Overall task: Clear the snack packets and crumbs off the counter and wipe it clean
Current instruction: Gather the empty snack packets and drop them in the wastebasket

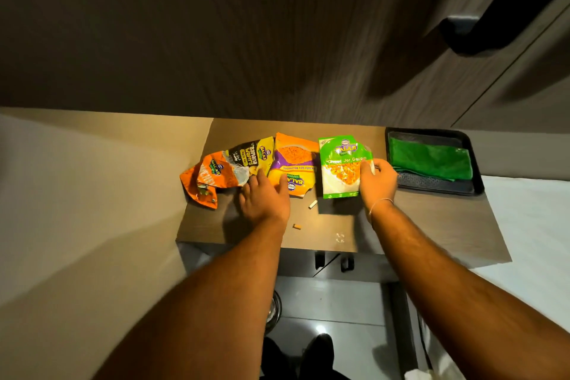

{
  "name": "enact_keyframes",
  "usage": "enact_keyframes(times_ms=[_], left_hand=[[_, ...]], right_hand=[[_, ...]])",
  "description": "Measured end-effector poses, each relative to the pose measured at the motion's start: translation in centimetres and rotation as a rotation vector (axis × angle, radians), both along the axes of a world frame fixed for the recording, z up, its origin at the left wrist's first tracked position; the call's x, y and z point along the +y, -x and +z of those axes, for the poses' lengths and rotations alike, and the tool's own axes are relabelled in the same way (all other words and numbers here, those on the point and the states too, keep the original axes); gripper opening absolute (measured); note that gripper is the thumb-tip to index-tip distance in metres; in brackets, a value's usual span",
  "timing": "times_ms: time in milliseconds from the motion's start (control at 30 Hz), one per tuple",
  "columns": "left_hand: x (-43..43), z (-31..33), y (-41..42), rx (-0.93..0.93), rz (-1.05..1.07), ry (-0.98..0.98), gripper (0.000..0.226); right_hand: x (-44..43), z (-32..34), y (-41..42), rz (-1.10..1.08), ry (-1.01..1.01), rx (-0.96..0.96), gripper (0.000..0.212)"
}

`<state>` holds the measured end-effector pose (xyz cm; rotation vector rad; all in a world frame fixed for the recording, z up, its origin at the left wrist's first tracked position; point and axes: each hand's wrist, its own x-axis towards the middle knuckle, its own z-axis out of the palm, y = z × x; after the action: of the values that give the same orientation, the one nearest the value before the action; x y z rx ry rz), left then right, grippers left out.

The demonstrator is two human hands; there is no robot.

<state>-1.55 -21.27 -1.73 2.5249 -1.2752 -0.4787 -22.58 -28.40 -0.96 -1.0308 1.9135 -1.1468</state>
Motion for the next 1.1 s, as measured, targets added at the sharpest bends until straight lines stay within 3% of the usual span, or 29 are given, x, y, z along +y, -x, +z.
enact_keyframes(times_ms=[233,433,567,667,900,1100], left_hand=[[-3.4,0.0,0.2,0.190,0.257,-0.088,0.047],[-2.4,0.9,-0.4,0.745,0.382,0.265,0.023],[1.3,2.2,-2.4,0.840,0.462,0.549,0.020],[7.1,3.0,-4.3,0.784,0.469,0.666,0.012],[24.2,-2.8,-7.1,0.782,0.578,0.484,0.009],[35.7,-13.8,-7.2,0.811,0.723,0.271,0.011]], right_hand=[[1.2,0.1,0.1,0.023,0.000,-0.026,0.015],[2.2,0.2,-0.4,0.023,0.035,-0.097,0.017],[3.4,0.8,-2.0,0.009,0.082,-0.145,0.009],[4.2,0.6,-3.3,0.028,0.095,-0.169,0.009],[11.7,-2.7,-7.9,0.336,0.112,-0.105,0.016],[21.5,-10.8,-8.5,0.539,-0.017,0.052,0.020]])
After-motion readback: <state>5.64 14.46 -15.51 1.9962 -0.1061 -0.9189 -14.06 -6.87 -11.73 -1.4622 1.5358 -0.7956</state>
